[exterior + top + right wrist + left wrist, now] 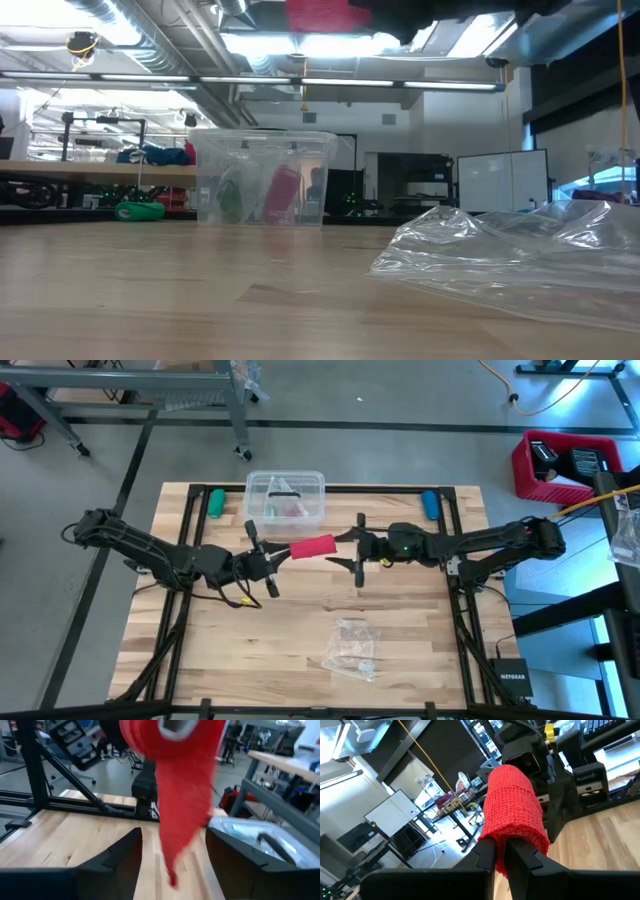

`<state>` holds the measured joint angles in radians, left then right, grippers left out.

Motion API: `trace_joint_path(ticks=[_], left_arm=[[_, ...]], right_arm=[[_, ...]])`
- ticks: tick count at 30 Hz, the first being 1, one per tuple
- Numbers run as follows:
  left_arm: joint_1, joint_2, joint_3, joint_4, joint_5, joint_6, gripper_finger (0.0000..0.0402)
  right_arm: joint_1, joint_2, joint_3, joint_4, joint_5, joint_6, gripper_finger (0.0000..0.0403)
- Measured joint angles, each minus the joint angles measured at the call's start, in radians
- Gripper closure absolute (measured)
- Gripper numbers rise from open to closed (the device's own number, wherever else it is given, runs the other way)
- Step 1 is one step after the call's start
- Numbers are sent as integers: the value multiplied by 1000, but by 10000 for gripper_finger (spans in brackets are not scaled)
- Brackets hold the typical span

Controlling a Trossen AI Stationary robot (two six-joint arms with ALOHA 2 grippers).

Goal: Roll bandage
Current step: Roll the red bandage

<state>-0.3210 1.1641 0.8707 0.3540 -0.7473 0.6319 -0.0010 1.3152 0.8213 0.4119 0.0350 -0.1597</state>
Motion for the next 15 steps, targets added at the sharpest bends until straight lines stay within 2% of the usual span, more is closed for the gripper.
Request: trace_joint_path(ticks=[3, 5, 8, 9, 15], left_arm=[[0, 1, 0, 45, 0, 68, 384], [-4, -10, 0, 77, 0, 126, 384], [-6, -34, 0, 101, 0, 135, 384], [-6, -41, 0, 104, 0, 135, 384], [-6, -61, 0, 109, 3, 131, 384]], right_arm=[[0, 6, 6, 3, -1, -58, 226], [0, 6, 6, 4, 2, -86, 280], [0, -13, 6, 11, 6, -135, 375], [1, -19, 6, 15, 8, -153, 387], [1, -21, 6, 16, 26, -159, 398]])
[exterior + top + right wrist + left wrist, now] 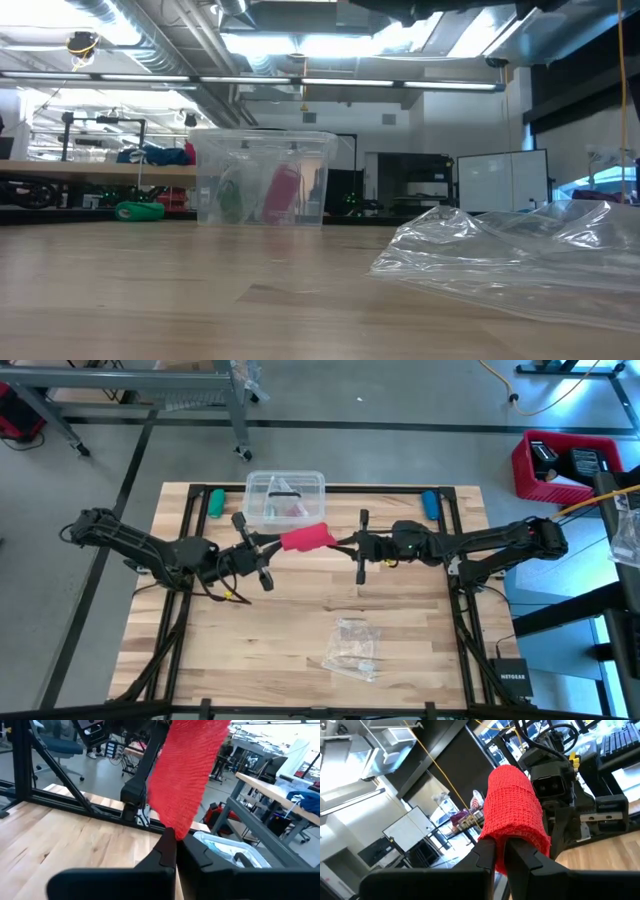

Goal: Roll bandage
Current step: Roll the red bandage

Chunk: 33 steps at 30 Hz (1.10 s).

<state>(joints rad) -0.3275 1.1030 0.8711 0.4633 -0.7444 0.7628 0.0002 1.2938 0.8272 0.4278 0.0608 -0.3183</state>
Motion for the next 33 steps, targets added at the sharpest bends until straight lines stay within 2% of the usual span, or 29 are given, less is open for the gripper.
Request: trace_joint_path(ticks=[7, 13, 16, 21, 24, 27, 31, 33], left_arm=[[0, 0, 0, 81, 1, 48, 384], [0, 0, 0, 103, 12, 76, 384], [0, 0, 0, 95, 12, 73, 384], [0, 0, 0, 103, 12, 82, 384], [0, 0, 0, 102, 12, 82, 384], [7, 0, 0, 103, 12, 73, 384], [10, 0, 0, 103, 12, 59, 384], [10, 0, 0, 103, 12, 56, 384]], right_arm=[[0, 0, 0, -5, 0, 28, 398], [-1, 0, 37, -4, 0, 141, 381], [-1, -4, 63, -52, 2, 158, 351], [-10, -60, 104, -274, 64, 149, 272], [-44, -81, 72, -300, 22, 187, 232], [-74, -45, -28, -26, -78, 246, 207], [-72, 89, -119, 435, -89, 272, 197], [-72, 154, -119, 572, -96, 288, 197]])
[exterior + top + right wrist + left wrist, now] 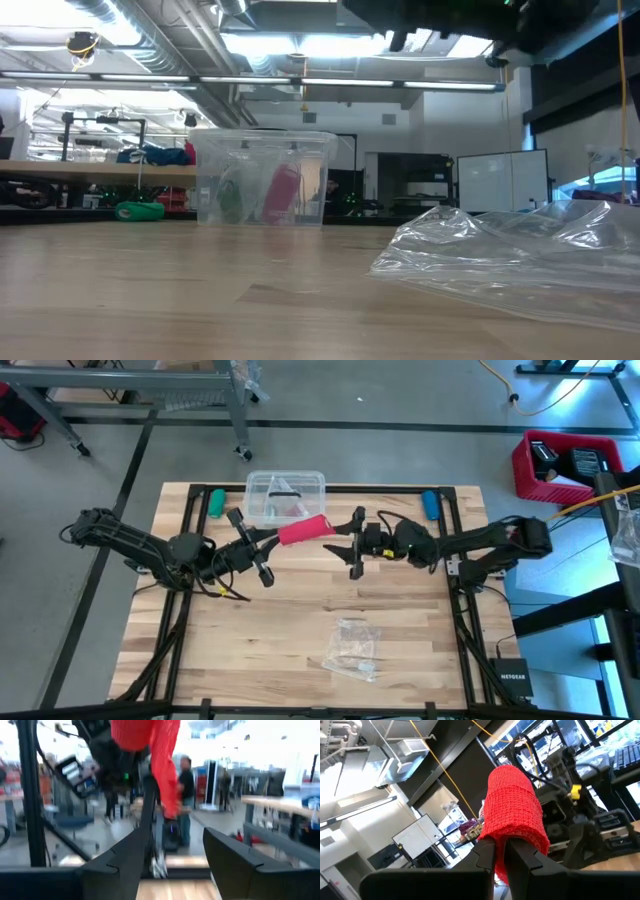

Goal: Roll bandage
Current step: Roll the red bandage

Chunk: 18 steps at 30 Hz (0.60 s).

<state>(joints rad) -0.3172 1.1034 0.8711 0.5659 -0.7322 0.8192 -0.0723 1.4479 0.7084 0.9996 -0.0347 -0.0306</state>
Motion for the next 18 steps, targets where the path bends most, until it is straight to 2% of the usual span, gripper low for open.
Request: trace_joint_path(ticks=[3, 7, 12, 18], left_arm=[[0, 0, 0, -1, 0, 0, 384], [0, 0, 0, 0, 0, 0, 384], [0, 0, 0, -1, 0, 0, 384], [0, 0, 0, 0, 0, 2, 384]], right_arm=[[0, 83, 27, 117, -27, -1, 197], [0, 116, 64, 183, -36, -3, 212], [0, 120, 81, 175, -32, -51, 264], [0, 120, 84, 134, -45, -57, 345]])
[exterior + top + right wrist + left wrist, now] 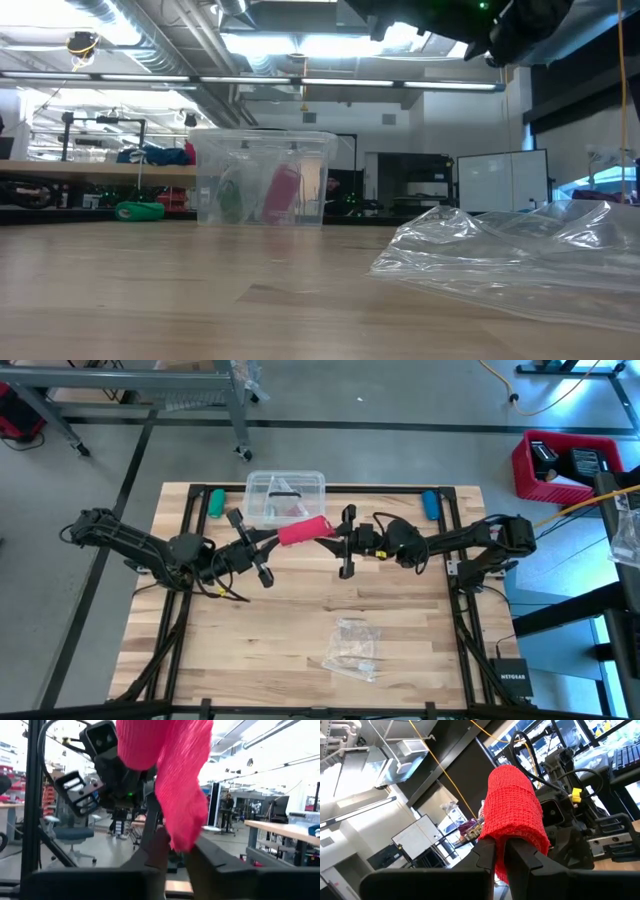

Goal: Roll bandage
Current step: Roll the red bandage

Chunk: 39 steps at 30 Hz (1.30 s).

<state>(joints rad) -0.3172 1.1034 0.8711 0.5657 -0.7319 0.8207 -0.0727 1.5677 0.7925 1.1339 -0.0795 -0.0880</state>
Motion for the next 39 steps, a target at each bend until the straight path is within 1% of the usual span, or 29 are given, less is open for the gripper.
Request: trace_joint_path(ticks=[2, 4, 8, 11, 13, 16, 21, 26, 39], left_arm=[[0, 0, 0, 0, 0, 1, 384], [0, 0, 0, 1, 0, 1, 384], [0, 0, 0, 3, 0, 25, 384], [0, 0, 0, 29, 0, 50, 384], [0, -2, 0, 32, -2, 59, 384], [3, -2, 0, 26, -37, 77, 384], [22, -3, 0, 15, -58, 78, 384], [50, -3, 0, -33, -63, 61, 384], [84, 0, 0, -172, -81, 12, 384]], right_arm=[[0, 0, 0, -7, 0, -17, 379], [0, 0, 0, -9, 0, -35, 395], [1, -15, 0, -18, -1, -21, 393], [10, -45, 0, -66, -18, 4, 398], [26, -61, 0, -110, -7, 9, 396], [56, -81, 0, -160, -1, 5, 399], [99, -101, 0, -253, 57, 4, 400], [128, -103, 0, -264, 89, 5, 400], [132, -107, -1, -246, 88, 33, 400]])
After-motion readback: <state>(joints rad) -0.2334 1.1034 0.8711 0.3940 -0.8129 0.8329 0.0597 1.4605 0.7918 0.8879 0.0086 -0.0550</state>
